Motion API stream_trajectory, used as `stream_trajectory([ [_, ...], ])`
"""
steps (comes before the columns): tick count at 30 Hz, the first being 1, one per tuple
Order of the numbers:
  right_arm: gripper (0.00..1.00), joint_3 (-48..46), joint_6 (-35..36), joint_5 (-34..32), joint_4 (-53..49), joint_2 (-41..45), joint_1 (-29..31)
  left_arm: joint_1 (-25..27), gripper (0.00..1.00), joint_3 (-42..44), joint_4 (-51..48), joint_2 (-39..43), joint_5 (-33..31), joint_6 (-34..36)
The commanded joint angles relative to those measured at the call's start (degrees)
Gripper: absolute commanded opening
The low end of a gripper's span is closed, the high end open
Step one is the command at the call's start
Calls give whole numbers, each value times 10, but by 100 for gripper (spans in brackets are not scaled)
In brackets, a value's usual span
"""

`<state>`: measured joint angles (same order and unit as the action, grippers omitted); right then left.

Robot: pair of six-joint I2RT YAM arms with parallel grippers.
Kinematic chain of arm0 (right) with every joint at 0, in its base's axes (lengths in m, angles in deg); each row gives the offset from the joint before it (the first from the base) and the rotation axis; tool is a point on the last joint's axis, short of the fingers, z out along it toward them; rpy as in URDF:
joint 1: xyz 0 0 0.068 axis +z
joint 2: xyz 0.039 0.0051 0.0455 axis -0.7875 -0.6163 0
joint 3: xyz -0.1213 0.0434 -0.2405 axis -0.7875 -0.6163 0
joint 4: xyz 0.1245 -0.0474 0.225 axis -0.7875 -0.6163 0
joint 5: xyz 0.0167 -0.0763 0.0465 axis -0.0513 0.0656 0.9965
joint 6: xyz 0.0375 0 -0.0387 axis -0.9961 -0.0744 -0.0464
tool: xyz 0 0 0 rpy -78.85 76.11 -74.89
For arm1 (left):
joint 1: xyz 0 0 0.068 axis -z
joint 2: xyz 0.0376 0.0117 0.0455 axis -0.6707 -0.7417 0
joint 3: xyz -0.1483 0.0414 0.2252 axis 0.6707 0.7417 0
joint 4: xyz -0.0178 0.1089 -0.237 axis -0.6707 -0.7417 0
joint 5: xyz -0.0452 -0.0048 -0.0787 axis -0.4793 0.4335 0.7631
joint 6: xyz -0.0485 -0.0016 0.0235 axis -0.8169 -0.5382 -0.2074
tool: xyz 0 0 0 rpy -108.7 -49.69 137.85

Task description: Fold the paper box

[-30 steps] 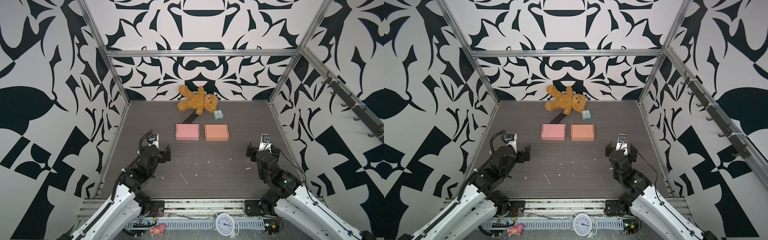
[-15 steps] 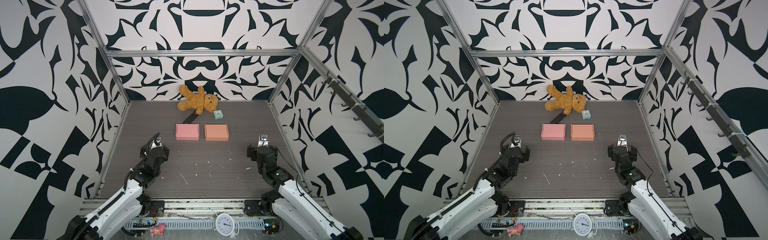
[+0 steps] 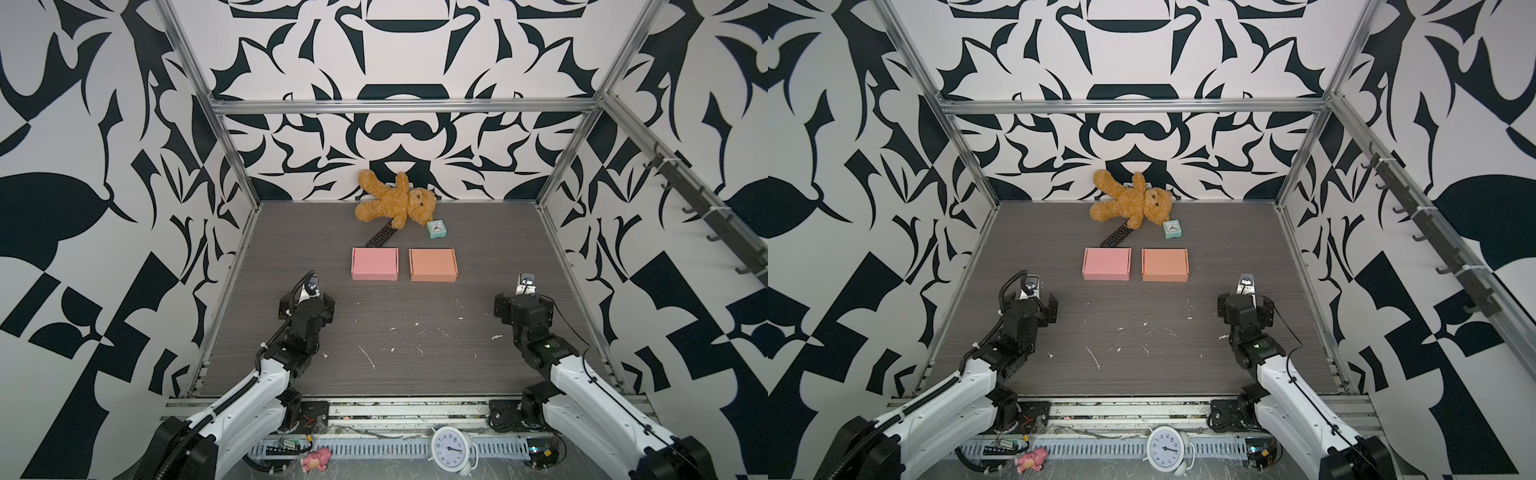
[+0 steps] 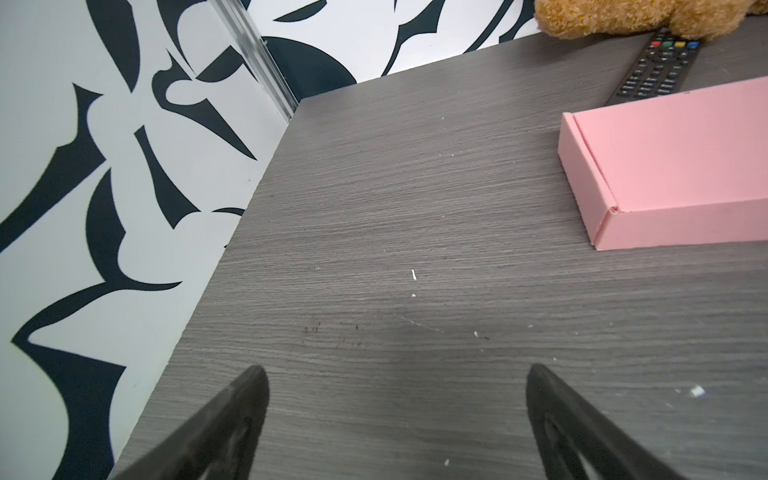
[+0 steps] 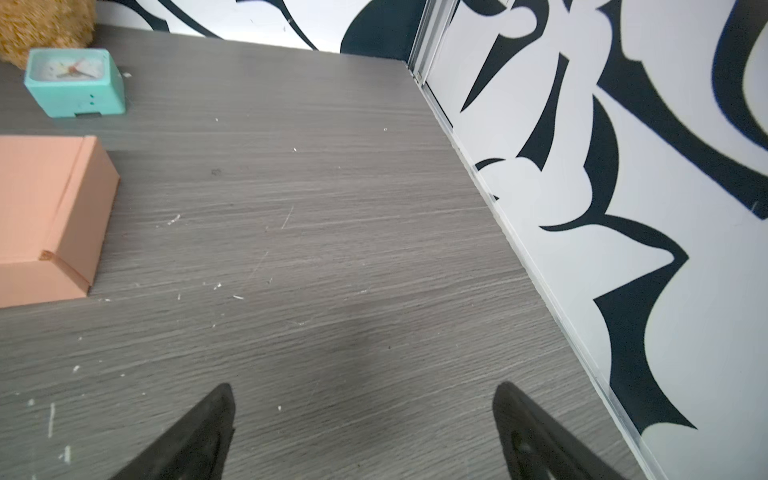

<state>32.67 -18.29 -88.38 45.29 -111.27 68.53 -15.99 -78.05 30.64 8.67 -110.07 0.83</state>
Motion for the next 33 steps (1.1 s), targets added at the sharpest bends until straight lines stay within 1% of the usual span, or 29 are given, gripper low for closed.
stream_trajectory([
  [1,99,-9,8,-22,66,-17,-1,-16,99,4,55,-17,23,5],
  [6,99,-25,20,-30,141,-61,-1,-38,99,4,99,-46,45,9],
  [13,99,-36,31,-39,197,-80,-2,-76,99,-3,147,-88,87,8],
  [18,99,-37,40,-39,248,-113,-8,-97,99,-9,192,-127,101,10],
  [23,99,-30,47,-27,294,-156,-18,-109,99,-17,231,-163,118,16],
  [29,99,-17,54,-2,336,-203,-28,-120,99,-38,299,-227,131,32],
  [30,99,-17,55,3,343,-207,-29,-123,99,-41,305,-252,136,32],
  [33,99,-21,55,11,378,-221,-35,-127,99,-52,324,-277,144,36],
])
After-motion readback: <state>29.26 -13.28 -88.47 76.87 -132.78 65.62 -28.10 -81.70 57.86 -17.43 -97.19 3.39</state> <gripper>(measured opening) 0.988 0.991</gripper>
